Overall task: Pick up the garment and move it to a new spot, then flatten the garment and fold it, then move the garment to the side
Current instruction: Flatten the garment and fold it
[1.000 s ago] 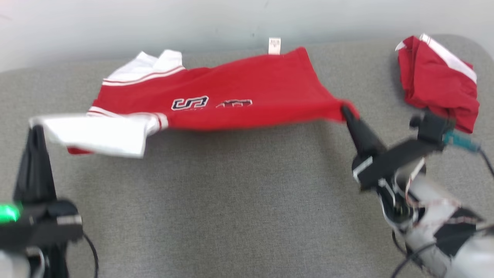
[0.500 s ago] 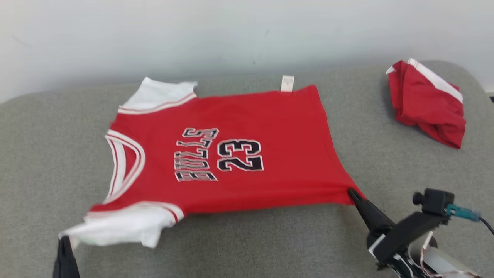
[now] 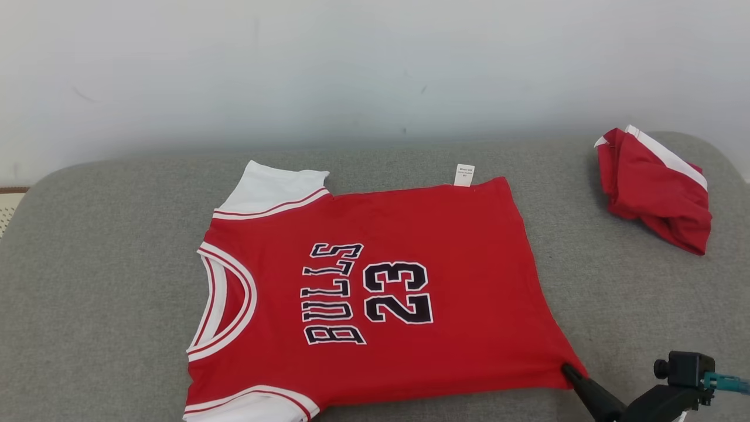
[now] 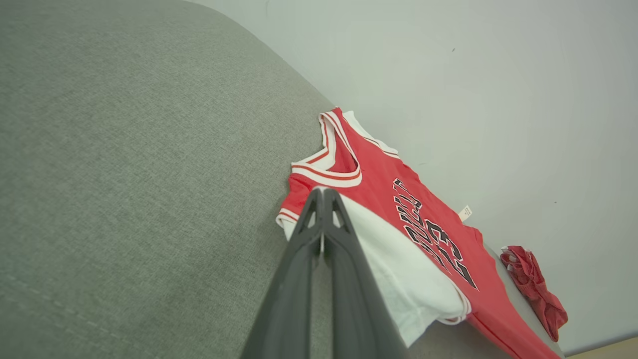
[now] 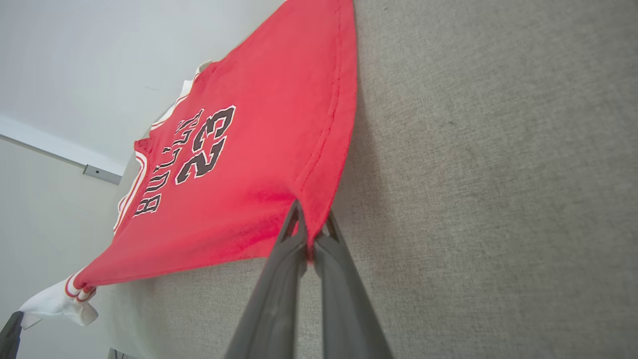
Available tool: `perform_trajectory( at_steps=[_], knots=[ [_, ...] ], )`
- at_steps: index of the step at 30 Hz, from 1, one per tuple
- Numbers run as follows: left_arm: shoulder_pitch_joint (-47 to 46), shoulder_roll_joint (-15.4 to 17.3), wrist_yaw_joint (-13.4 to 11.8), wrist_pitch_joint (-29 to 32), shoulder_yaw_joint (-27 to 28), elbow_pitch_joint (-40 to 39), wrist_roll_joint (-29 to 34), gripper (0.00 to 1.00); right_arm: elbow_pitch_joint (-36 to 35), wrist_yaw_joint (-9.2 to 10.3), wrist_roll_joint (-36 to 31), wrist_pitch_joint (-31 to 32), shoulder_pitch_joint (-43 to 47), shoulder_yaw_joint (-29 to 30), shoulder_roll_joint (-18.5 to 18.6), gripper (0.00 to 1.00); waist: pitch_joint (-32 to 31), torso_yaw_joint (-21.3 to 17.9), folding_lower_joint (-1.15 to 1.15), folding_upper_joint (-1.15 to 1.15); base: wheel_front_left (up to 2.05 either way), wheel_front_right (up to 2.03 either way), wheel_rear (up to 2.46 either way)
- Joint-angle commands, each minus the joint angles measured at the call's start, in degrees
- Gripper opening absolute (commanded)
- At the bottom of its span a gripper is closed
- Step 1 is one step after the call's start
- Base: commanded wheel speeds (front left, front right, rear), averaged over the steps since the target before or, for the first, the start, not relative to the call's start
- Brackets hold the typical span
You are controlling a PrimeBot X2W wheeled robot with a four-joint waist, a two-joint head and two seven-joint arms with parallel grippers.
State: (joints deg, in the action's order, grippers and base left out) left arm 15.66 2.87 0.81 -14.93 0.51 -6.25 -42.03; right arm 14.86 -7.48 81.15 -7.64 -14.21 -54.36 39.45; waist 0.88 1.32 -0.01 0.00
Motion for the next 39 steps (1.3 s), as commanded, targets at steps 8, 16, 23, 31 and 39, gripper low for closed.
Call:
perform_trajectory(
  at_steps=[8, 16, 23, 31, 39],
  knots=[
    [-2.31, 0.09, 0.63, -0.20, 0.29, 1.04, 1.67, 0.00, 0.40, -0.03, -1.06, 1.24, 1.02, 1.55, -2.18, 0.00, 0.84, 0.38, 0.01, 0.00, 0.00, 0.00, 0.00],
    [-6.45, 0.47, 2.66, -0.20, 1.54, 0.46, 5.46, 0.00, -2.02, -0.03, 1.54, 1.80, 0.39, 4.82, -4.38, 0.00, 1.28, -0.61, 0.01, 0.00, 0.00, 0.00, 0.00],
    [-12.26, 2.99, 3.54, 0.56, 1.05, 1.74, 6.69, 0.00, -4.37, -0.03, 5.05, 3.04, -0.99, 7.44, -5.97, 0.00, 2.54, -2.09, 0.01, 0.00, 0.00, 0.00, 0.00],
    [-21.26, 5.82, 4.12, 2.17, 1.21, 5.98, 6.28, 0.00, -2.45, -0.03, 7.12, 5.39, -5.26, 9.18, -7.90, 0.00, 4.90, -3.09, 0.01, 0.00, 0.00, 0.00, 0.00],
    [-29.29, 8.15, 5.16, 4.06, 0.50, 13.32, 5.01, 0.00, 3.71, -0.03, 6.26, 9.17, -12.37, 8.84, -11.02, 0.00, 6.76, -3.68, 0.01, 0.00, 0.00, 0.00, 0.00]
  ],
)
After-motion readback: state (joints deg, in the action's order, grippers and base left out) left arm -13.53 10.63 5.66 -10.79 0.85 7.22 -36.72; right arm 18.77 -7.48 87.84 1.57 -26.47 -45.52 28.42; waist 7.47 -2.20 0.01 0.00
